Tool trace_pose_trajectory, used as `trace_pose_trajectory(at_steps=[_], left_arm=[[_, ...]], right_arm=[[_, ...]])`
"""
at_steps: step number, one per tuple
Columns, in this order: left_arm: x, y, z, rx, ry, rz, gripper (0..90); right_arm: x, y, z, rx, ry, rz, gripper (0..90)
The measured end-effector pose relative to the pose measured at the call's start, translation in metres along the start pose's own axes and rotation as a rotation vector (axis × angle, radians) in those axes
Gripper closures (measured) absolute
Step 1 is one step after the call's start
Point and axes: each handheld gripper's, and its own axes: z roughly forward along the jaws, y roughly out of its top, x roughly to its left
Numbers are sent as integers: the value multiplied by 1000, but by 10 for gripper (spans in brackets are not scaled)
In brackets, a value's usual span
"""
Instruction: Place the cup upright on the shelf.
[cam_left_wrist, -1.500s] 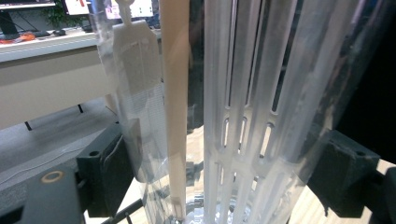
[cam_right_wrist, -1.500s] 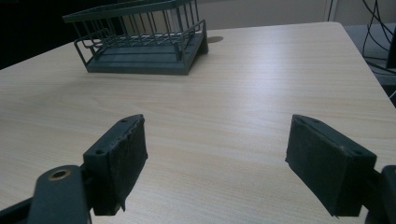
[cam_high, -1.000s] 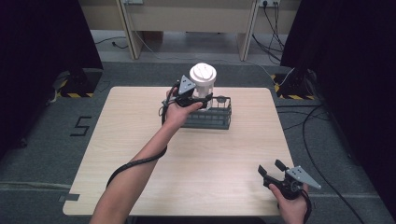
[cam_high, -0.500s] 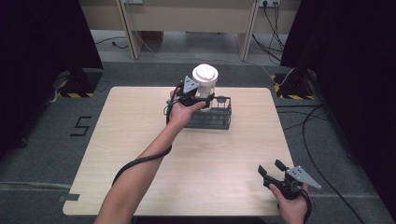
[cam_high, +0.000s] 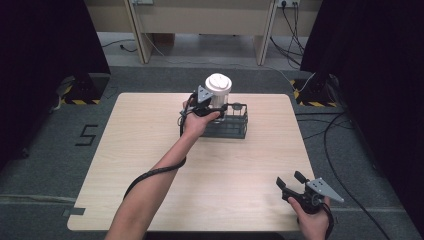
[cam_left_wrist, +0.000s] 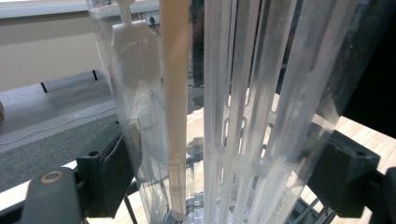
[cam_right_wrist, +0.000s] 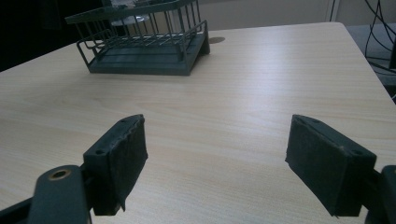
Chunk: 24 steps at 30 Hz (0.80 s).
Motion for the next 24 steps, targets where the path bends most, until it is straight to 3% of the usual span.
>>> trace_pose_trajectory(at_steps=[20,24], left_arm=[[-6,-22,10,53,20,-2,173],[-6,-24,10,46,21,-7,172]], right_arm=[[0,0,0,2,3,0,208],[0,0,0,2,3,1,208]])
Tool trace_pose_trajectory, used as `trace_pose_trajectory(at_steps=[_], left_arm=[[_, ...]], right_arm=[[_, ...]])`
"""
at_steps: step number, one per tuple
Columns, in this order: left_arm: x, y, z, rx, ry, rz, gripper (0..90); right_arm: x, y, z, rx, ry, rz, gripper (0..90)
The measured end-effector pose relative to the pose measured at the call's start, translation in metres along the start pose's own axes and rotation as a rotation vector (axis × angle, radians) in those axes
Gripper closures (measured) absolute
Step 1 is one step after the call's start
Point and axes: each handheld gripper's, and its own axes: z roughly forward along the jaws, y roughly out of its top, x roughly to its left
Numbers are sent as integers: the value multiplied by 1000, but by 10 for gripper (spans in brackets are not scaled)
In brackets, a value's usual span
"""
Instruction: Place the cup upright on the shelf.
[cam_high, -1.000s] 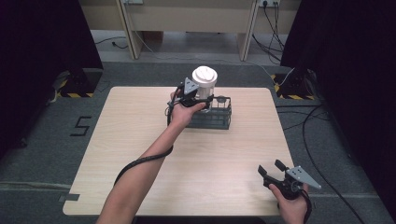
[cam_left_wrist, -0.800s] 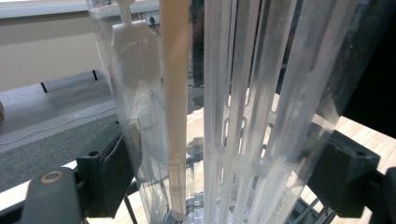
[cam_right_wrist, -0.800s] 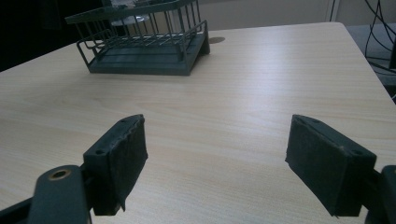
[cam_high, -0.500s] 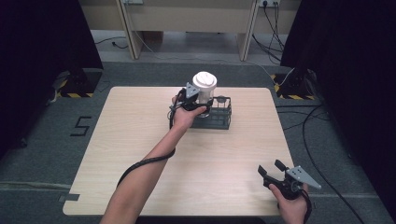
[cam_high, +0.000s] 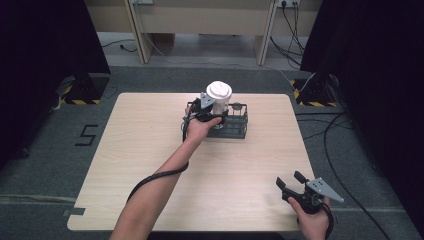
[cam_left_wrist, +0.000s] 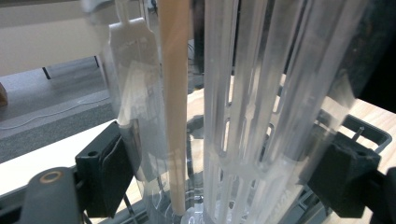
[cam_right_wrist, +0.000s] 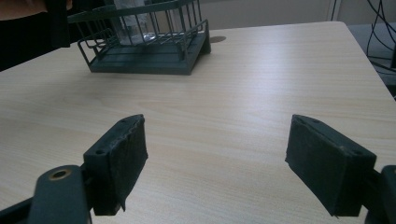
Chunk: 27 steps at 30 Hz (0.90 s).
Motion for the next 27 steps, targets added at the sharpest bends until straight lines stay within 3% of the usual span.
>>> trace_pose_trajectory(at_steps=[6,10,16,27], left_arm=[[1,-1,-3,6,3,-2,166],[-1,0,-6,-11,14,22,145],[-1,0,-10,-11,19,27,144],[-2,0,-28,-34,11,53,144]], right_arm=[[1,0,0,3,-2,1,209],[1,0,0,6,-2,3,209],[1,0,0,6,-2,1,210],[1,0,1,6,-2,-10,210]])
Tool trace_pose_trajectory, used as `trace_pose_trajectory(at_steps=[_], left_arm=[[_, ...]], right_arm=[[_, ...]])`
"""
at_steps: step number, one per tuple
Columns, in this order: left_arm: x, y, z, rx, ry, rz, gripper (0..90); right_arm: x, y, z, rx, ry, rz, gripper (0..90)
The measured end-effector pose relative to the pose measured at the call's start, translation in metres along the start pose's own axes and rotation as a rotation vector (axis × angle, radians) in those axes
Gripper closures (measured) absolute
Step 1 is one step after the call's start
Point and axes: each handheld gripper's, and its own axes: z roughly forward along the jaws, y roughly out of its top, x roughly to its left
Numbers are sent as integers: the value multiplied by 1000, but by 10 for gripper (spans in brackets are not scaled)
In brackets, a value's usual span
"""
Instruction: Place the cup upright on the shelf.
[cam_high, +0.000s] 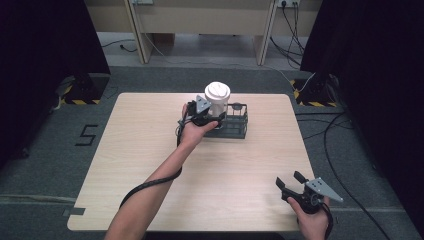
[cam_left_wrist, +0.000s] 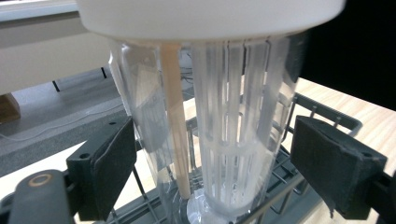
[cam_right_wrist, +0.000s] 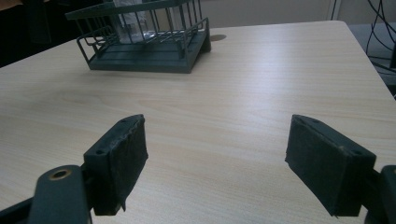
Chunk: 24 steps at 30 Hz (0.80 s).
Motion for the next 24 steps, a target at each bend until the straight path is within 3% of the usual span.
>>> trace_pose_trajectory(at_steps=[24], left_arm=[[2,-11,-52,-9,-46,30,144]], right_arm=[[1,0,0,3,-6,3,210]])
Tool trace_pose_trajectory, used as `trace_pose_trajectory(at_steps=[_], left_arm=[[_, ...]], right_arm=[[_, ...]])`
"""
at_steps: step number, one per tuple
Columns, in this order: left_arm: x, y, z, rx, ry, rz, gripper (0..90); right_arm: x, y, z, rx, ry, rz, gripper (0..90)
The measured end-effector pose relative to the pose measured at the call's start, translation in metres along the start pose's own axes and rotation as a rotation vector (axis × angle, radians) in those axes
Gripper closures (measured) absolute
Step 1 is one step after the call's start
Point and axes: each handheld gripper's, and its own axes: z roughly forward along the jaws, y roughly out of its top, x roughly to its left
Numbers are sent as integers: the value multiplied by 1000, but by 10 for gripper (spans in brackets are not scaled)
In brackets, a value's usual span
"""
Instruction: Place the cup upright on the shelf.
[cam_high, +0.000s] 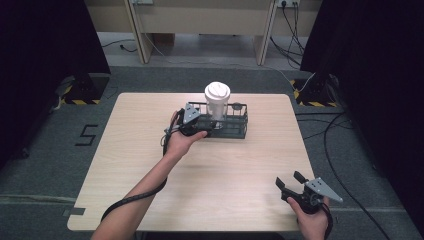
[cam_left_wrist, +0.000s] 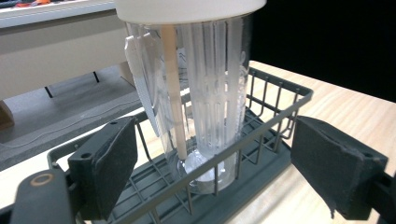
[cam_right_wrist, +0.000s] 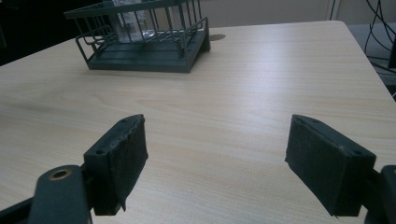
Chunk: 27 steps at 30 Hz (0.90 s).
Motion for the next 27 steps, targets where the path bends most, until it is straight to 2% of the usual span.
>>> trace_pose_trajectory(at_steps=[16,27], left_arm=[[4,-15,-46,-4,-12,12,145],[2,-39,-77,3,-18,20,145]], right_arm=[[1,0,0,1,-1,-3,210],[1,0,0,2,-4,-2,210]])
